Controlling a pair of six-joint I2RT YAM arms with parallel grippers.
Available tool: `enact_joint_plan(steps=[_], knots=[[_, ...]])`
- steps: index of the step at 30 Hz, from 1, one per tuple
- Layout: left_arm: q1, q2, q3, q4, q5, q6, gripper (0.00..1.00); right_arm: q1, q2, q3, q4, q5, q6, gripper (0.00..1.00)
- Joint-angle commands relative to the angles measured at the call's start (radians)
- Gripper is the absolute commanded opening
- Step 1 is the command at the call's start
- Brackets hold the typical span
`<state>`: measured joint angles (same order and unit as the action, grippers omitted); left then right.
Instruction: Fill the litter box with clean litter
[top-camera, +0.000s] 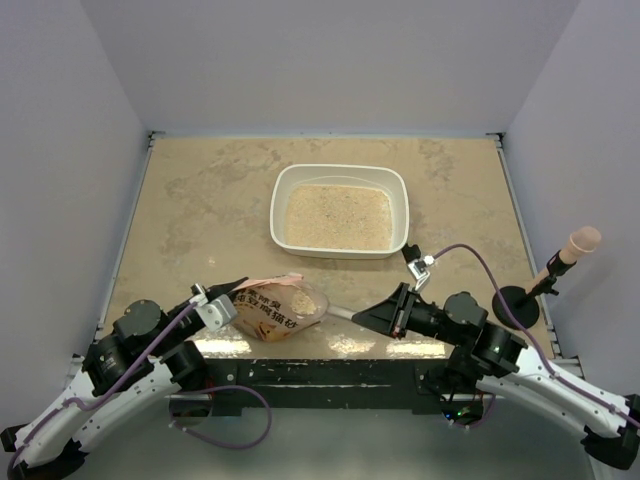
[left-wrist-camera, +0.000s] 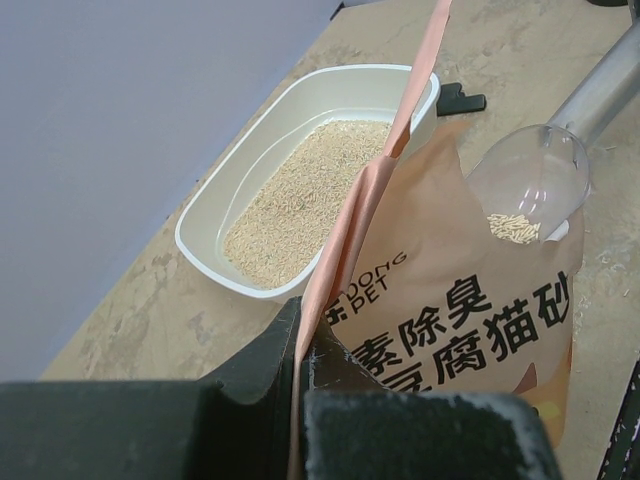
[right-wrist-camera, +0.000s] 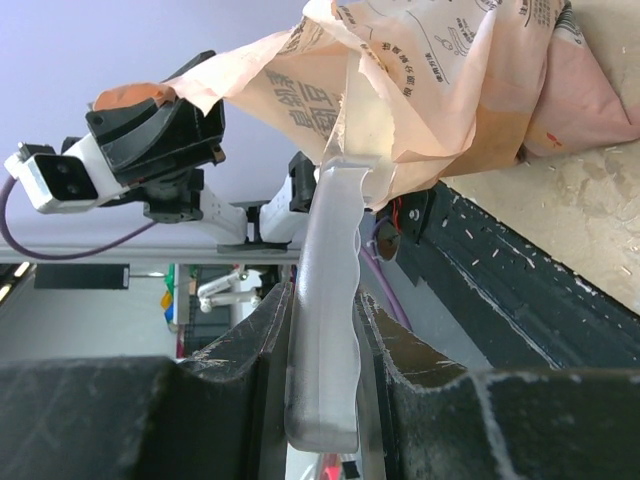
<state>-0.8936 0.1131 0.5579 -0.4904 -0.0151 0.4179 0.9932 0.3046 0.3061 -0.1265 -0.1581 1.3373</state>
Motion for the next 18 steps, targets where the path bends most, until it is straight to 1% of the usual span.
enact_joint_plan(steps=[1,8,14,18], knots=[[-0.002,-0.007,0.005,0.121,-0.032,-0.018,0.0,0.009,-0.05,0.034,-0.044,0.04,0.043,0.0],[-0.002,-0.007,0.004,0.122,-0.032,-0.016,0.0,0.009,-0.127,0.08,-0.139,0.08,0.072,0.0],[-0.002,-0.007,0.004,0.121,-0.036,-0.016,0.0,0.009,-0.194,0.076,-0.162,0.083,0.105,0.0],[-0.002,-0.004,0.004,0.121,-0.037,-0.016,0.0,0.009,-0.211,0.082,-0.165,0.081,0.114,0.0]])
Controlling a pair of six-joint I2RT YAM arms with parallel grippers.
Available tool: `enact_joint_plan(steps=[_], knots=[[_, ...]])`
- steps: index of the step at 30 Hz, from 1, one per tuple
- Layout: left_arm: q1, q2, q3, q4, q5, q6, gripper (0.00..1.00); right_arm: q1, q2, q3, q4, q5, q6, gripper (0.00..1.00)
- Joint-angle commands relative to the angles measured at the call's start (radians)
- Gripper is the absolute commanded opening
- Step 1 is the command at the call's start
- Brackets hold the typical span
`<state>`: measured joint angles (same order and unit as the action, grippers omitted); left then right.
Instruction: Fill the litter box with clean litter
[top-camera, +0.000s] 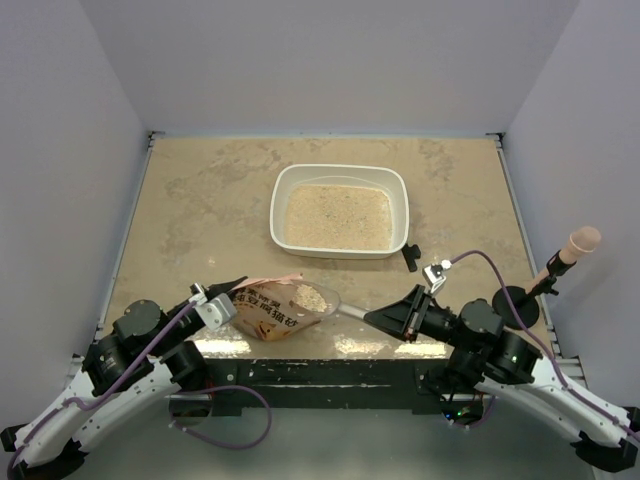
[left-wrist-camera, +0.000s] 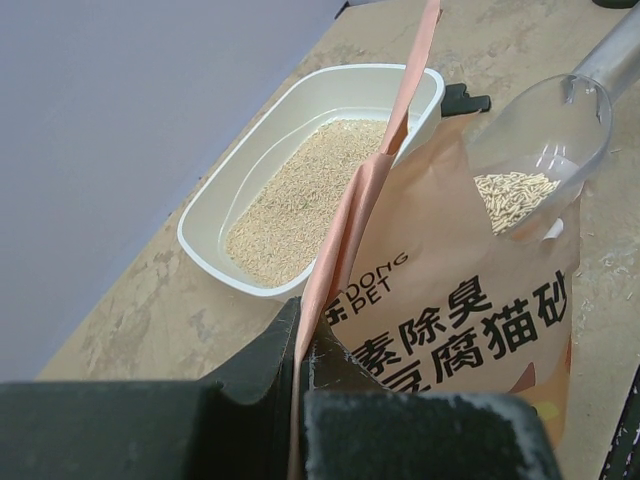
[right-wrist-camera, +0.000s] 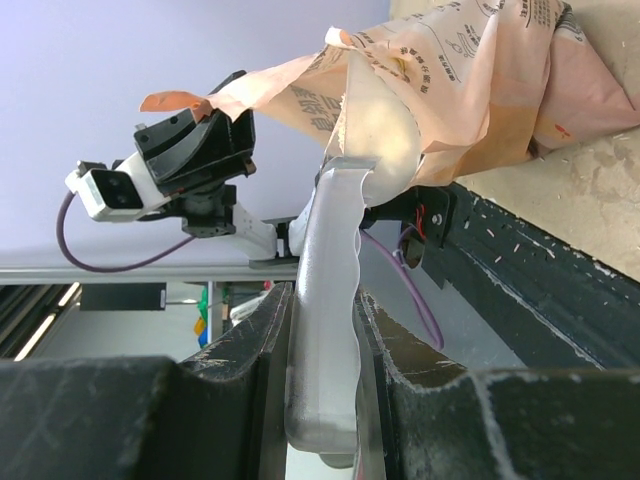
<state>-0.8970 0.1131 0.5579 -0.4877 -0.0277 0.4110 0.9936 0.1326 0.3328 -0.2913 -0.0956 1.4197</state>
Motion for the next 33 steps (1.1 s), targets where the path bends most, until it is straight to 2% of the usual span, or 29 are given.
enact_joint_plan(steps=[1,20,27,33], knots=[[0.001,-0.006,0.004,0.12,-0.024,-0.011,0.0,0.008,-0.041,0.063,0.0,0.019,0.033,0.0],[0.0,-0.012,0.0,0.123,-0.041,-0.011,0.0,0.008,-0.031,0.229,-0.089,0.08,-0.001,0.0],[0.001,-0.016,-0.001,0.123,-0.038,-0.011,0.0,0.008,-0.024,0.316,-0.169,0.236,-0.008,0.0],[0.001,-0.024,-0.003,0.123,-0.034,-0.008,0.0,0.008,0.054,0.344,-0.131,0.358,-0.015,0.0]])
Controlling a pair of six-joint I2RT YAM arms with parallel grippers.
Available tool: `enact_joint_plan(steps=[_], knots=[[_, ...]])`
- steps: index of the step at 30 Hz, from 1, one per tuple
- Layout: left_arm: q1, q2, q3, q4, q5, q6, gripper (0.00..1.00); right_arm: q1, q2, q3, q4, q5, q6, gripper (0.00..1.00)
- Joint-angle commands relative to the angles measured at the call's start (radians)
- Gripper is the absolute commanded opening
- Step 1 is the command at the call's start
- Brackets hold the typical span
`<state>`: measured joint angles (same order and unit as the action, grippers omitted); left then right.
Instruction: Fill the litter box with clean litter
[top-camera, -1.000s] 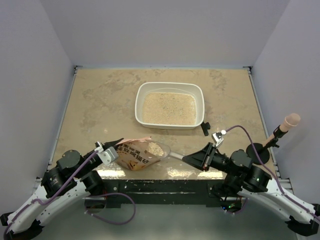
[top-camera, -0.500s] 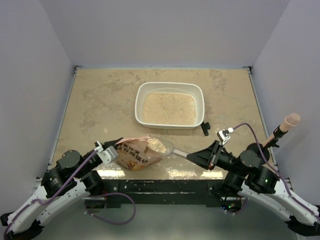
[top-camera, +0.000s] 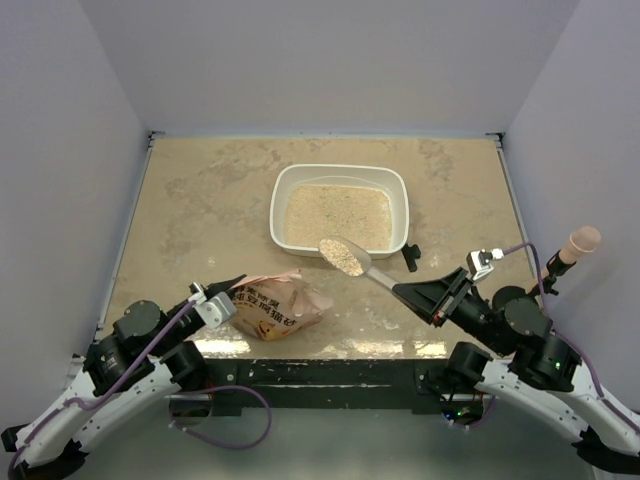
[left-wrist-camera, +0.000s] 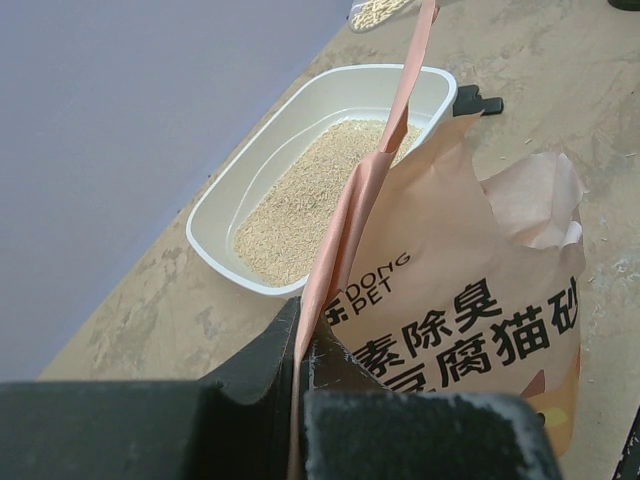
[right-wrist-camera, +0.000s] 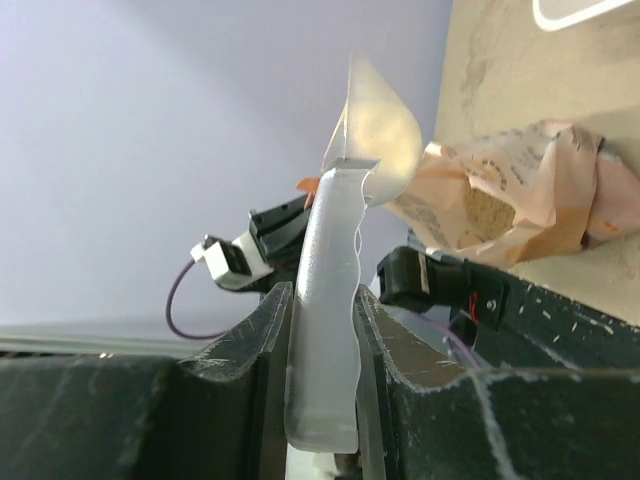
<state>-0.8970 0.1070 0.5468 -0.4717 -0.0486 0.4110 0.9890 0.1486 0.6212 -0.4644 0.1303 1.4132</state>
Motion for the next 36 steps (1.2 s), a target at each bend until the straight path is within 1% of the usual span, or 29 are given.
enact_joint_plan(steps=[1,7,9,13,16,18,20,21,22,24,25,26,27,31,33,36], knots=[[0.001,-0.021,0.01,0.107,-0.011,-0.009,0.0,0.013,0.055,0.058,0.052,0.147,-0.013,0.0],[0.001,-0.036,0.007,0.105,-0.004,-0.005,0.0,0.013,0.202,0.068,0.113,0.291,-0.046,0.0],[0.001,-0.039,0.005,0.107,0.0,-0.003,0.0,0.013,0.224,0.055,0.136,0.346,-0.052,0.0],[0.001,-0.043,0.005,0.107,0.01,0.003,0.0,0.013,0.258,0.012,0.208,0.419,-0.033,0.0],[0.0,-0.05,0.005,0.104,0.016,0.002,0.0,0.011,0.311,0.005,0.228,0.469,-0.037,0.0],[0.0,-0.064,0.005,0.105,0.019,0.005,0.0,0.007,0.373,0.009,0.243,0.477,-0.043,0.0],[0.0,-0.07,0.004,0.104,0.021,0.006,0.0,-0.015,0.423,0.015,0.26,0.457,-0.046,0.0],[0.0,-0.075,0.002,0.105,0.021,0.006,0.0,-0.026,0.477,0.02,0.27,0.445,-0.059,0.0],[0.0,-0.079,0.004,0.105,0.021,0.006,0.0,-0.059,0.502,0.02,0.294,0.422,-0.063,0.0],[0.001,-0.085,0.005,0.104,0.026,0.008,0.0,-0.113,0.567,0.006,0.338,0.327,-0.095,0.0],[0.0,-0.089,0.005,0.102,0.027,0.008,0.0,-0.177,0.586,-0.001,0.39,0.292,-0.108,0.0],[0.001,-0.092,0.005,0.104,0.029,0.009,0.0,-0.209,0.61,-0.024,0.417,0.225,-0.118,0.0],[0.0,-0.101,0.004,0.104,0.03,0.011,0.0,-0.267,0.65,-0.034,0.438,0.2,-0.14,0.0],[0.0,-0.102,0.004,0.102,0.033,0.012,0.0,-0.384,0.752,-0.044,0.503,0.105,-0.221,0.0],[0.001,-0.127,0.002,0.104,0.035,0.012,0.0,-0.436,0.798,-0.031,0.512,0.025,-0.273,0.0],[0.001,-0.124,0.004,0.1,0.039,0.014,0.0,-0.47,0.896,0.023,0.483,-0.049,-0.345,0.0]])
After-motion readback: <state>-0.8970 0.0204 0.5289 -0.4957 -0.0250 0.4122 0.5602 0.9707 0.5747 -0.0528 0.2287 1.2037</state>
